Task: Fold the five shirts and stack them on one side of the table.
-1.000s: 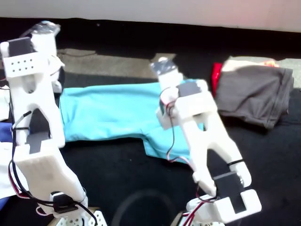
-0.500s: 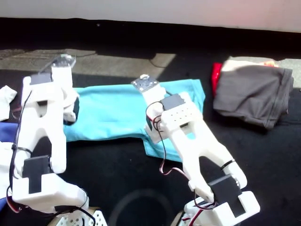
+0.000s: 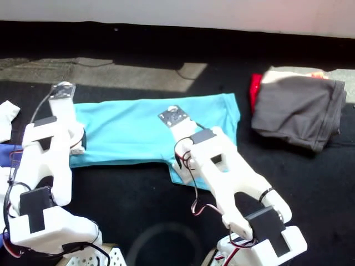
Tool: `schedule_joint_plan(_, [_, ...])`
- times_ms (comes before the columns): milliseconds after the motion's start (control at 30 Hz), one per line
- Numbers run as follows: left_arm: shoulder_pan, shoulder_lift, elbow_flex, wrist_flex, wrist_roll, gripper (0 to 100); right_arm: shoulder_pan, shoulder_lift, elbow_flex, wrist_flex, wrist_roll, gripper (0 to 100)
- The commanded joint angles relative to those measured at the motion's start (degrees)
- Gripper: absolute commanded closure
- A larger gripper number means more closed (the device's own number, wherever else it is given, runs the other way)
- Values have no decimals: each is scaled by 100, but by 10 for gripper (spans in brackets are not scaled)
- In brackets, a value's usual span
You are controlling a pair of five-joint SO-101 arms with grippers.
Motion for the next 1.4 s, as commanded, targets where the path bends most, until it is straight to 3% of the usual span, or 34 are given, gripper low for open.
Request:
schedule_joint_plan(0, [-233,-277,4,-114,325,991,-22,-259,-40,-145,-62,909])
schedule_joint_plan(267, [303,-277,532,-492,343,991,-127,-277,-760,716,0,907])
schedule_joint_plan(433, [391,-277,585,-598,316,991,-558,-224,-1068,1367,554,904])
schedule_joint_plan(600, [400,-277,585,-598,316,991,-831,-207,-840,1165,563,808])
schedule_joint_plan(833, [400,-277,585,-598,316,991,-505,505,-514,453,571,809])
schedule_joint_plan(1067, [400,-277,585,-598,316,991,127,251,-1376,532,571,986])
schedule_joint_plan(1367, [409,-277,585,-598,316,991,127,4,-1648,1235,571,991])
